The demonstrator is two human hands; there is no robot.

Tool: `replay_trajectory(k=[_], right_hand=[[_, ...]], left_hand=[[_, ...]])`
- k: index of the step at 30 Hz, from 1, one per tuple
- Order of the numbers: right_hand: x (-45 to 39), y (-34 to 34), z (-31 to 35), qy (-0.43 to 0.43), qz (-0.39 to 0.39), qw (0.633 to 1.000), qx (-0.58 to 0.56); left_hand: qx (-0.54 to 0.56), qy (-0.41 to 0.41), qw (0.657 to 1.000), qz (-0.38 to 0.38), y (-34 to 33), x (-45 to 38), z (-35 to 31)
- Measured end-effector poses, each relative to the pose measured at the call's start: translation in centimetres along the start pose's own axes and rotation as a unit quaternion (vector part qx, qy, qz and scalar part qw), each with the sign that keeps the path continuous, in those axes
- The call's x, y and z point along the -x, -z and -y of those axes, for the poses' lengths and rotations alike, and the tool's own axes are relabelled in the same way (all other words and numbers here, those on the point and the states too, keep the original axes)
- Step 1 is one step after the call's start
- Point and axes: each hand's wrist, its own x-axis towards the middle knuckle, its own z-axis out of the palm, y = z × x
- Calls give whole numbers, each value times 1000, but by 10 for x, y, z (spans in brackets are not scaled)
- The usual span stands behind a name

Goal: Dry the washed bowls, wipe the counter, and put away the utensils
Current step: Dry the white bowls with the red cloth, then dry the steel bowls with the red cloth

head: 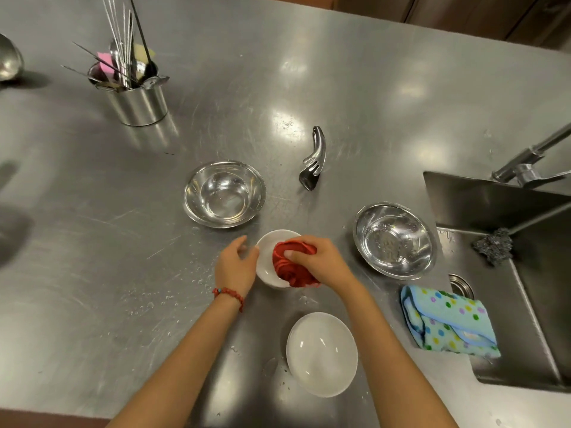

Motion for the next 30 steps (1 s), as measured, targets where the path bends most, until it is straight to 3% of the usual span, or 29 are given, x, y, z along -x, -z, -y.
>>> replay_trajectory(k=[5,11,17,24,30], right_hand=[[26,32,-9,-3,-106,987,-123],[42,88,-37,-9,-259,950,-177],[29,139,-78,-36,-297,930,-215],[-17,168,-108,-8,-238,968,-72],[-50,160,-116,-25,-205,977,55]], left_hand=[[-27,-149,988,33,-13,6,-33],[-1,-198,971,133,-64,22,-69],[-54,-130,975,170,-130,22,-86],[-44,60,980,182,-188,8,-74],[-5,59,987,147,-204,2,-66]])
